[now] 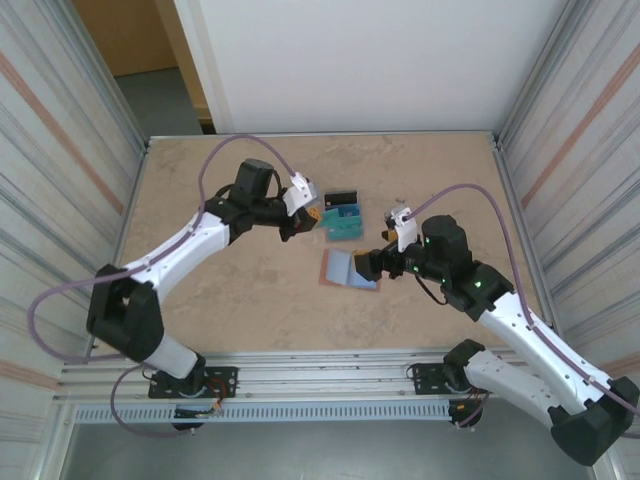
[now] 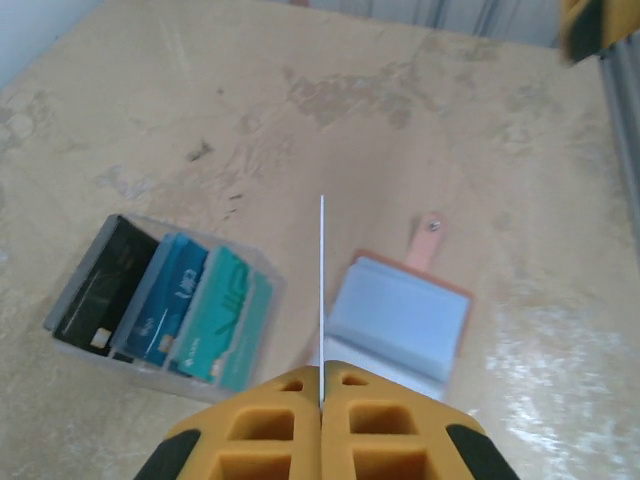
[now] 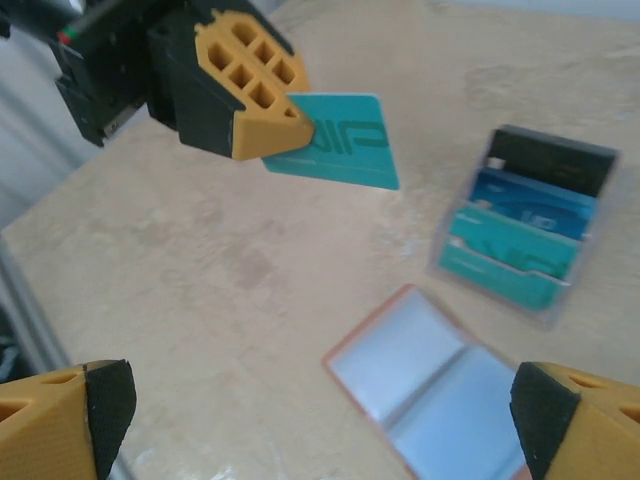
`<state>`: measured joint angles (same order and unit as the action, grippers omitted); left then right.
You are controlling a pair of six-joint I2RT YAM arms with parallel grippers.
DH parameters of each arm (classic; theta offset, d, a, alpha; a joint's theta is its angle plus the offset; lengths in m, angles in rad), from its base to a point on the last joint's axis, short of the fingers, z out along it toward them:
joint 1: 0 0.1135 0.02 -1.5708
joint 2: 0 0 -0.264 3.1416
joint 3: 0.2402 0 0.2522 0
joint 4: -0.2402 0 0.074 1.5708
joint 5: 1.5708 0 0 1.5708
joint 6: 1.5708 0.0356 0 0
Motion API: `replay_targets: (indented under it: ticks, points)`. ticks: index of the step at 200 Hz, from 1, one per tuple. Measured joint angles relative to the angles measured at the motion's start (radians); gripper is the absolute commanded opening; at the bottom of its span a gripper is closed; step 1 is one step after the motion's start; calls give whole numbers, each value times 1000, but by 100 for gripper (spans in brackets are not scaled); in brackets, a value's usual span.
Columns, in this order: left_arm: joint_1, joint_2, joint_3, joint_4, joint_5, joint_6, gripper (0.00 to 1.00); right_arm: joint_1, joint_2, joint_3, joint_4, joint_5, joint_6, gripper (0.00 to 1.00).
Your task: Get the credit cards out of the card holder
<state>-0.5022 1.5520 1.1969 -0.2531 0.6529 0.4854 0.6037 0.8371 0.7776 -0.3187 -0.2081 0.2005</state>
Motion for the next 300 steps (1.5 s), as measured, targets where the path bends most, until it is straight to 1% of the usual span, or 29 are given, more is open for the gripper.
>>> replay_targets:
  ticks: [30, 51, 78, 115, 163, 203, 262, 300]
  points:
    - [22, 114, 32, 59, 2, 28, 0, -19, 14, -2, -12, 106, 51, 98]
    - [26, 195, 92, 77, 9, 43, 0, -37, 48, -2, -23, 164, 82, 98]
    - [27, 277, 152, 90, 12, 63, 0, -48, 84, -2, -27, 212, 111, 98]
    - [27, 352, 197, 93, 21, 85, 0, -51, 89, -2, -26, 256, 138, 99]
    - [27, 431, 255, 85, 60, 98, 0, -81, 83, -2, -23, 269, 162, 99]
    - [19, 475, 301, 62, 80, 117, 0, -82, 83, -2, -19, 268, 171, 99]
    - [-21, 546, 377, -4, 80, 143, 0, -83, 68, -8, -19, 268, 185, 99]
    - [-26, 581, 393, -18, 79, 143, 0, -94, 48, -20, -19, 268, 185, 99]
